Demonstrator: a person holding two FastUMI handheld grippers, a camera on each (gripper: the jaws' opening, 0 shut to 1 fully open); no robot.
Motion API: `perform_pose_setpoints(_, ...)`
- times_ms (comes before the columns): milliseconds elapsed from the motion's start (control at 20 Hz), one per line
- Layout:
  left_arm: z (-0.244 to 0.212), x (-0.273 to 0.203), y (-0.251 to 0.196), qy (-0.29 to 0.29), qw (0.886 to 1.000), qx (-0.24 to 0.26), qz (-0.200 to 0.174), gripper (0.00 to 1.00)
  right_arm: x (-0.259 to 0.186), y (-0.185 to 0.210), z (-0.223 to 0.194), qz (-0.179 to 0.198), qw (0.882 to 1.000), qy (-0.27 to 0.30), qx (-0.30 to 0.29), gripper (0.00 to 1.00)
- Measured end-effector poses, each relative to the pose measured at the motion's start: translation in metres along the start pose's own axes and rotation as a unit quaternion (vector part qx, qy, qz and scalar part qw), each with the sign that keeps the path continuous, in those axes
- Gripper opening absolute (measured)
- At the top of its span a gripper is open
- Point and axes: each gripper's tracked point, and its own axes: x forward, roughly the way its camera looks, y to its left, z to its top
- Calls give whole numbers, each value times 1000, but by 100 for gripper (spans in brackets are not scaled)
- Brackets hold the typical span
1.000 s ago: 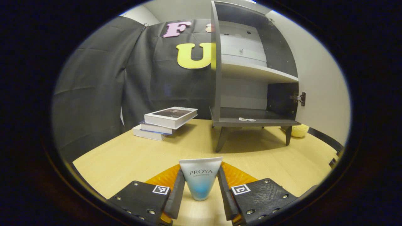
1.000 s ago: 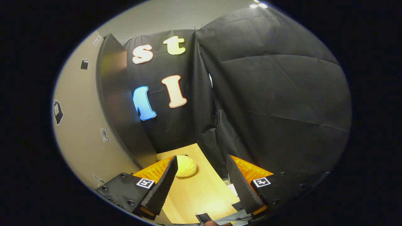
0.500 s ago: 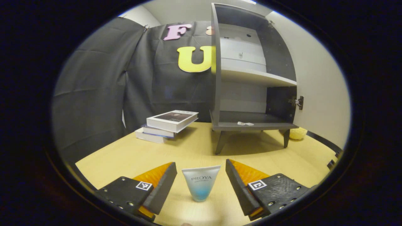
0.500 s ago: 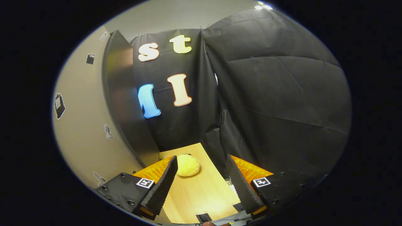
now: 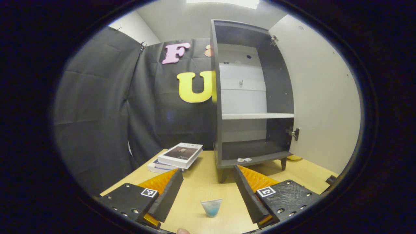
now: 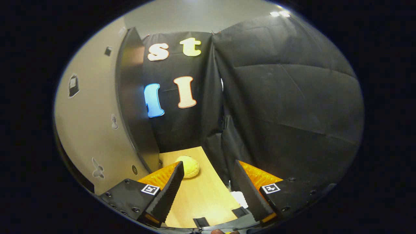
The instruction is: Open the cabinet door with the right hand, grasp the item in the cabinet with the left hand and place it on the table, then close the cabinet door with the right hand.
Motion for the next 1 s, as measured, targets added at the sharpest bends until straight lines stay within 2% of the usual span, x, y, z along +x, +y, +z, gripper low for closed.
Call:
perform_pose_setpoints(100, 16, -7, -1, -5, 1000, 4, -7, 93, -15, 0, 0, -4, 1000, -14, -18, 98)
perform_pose_setpoints(250, 30, -16, -14, 16, 999, -4, -36, 94, -33, 3, 6, -7, 999, -33, 1, 93)
perform_pose_setpoints(300, 33, -24, -17, 26, 999, -6, -45, 94, -39, 6, 12, -2, 999, -43, 10, 98)
perform_pose_setpoints(350, 38, -28, -22, 31, 998, -7, -54, 94, -44, 10, 20, 3, 998, -54, 19, 93)
perform_pose_setpoints(500, 59, -32, -22, 22, 998, 12, -64, 93, -55, 22, 37, 26, 996, -78, 41, 93)
perform_pose_setpoints(600, 72, -28, -25, 13, 997, 7, -70, 94, -62, 28, 45, 33, 994, -90, 43, 92)
perform_pose_setpoints(650, 74, -28, -30, 16, 997, -2, -78, 93, -66, 30, 48, 35, 993, -99, 44, 98)
perform_pose_setpoints(700, 77, -32, -33, 21, 996, -10, -83, 93, -70, 37, 54, 41, 992, -108, 44, 98)
perform_pose_setpoints(800, 84, -33, -33, 23, 996, -24, -80, 93, -75, 55, 63, 62, 990, -117, 42, 98)
perform_pose_setpoints(900, 84, -34, -30, 30, 996, -37, -71, 94, -81, 59, 72, 65, 989, -129, 37, 98)
perform_pose_setpoints(1000, 86, -32, -20, 26, 998, -46, -41, 93, -87, 68, 79, 72, 987, -141, 37, 98)
